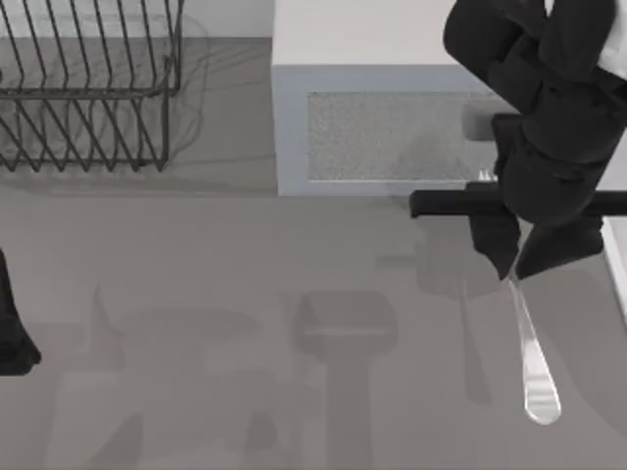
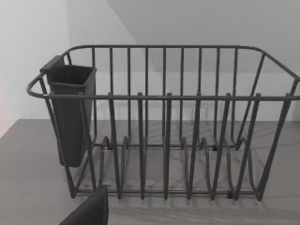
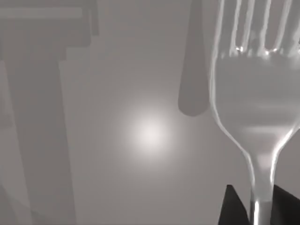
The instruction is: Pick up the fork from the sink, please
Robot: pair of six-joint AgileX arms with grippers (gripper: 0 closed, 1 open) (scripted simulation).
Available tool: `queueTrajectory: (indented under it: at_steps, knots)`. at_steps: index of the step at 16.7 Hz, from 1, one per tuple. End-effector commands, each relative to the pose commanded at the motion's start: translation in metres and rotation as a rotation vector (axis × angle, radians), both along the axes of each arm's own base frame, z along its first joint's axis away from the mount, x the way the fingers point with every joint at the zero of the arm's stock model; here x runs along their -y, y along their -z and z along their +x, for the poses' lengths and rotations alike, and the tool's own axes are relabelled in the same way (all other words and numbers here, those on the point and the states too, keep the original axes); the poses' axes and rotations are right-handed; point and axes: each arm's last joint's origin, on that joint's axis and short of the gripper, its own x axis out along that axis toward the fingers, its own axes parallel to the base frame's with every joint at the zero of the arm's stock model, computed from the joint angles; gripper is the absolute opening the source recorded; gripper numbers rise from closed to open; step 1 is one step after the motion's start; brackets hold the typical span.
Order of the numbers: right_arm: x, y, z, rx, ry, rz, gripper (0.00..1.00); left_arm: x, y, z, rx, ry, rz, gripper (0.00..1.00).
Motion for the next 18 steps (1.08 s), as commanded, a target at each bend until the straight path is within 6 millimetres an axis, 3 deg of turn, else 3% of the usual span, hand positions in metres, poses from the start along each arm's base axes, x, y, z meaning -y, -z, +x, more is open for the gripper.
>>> queueTrajectory:
  at_steps: [5, 14, 18]
  knots:
    - [0.001, 0.004, 0.001, -0.001, 0.004, 0.001, 0.0, 0.0, 0.0, 0.0, 0.0, 0.0, 0.0, 1.0]
    - [-0.001, 0.102, 0.001, 0.004, 0.0, 0.003, 0.0, 0.0, 0.0, 0.0, 0.0, 0.0, 0.0, 1.0]
    - [0.0, 0.11, 0.0, 0.0, 0.0, 0.0, 0.0, 0.0, 0.0, 0.0, 0.0, 0.0, 0.0, 1.0]
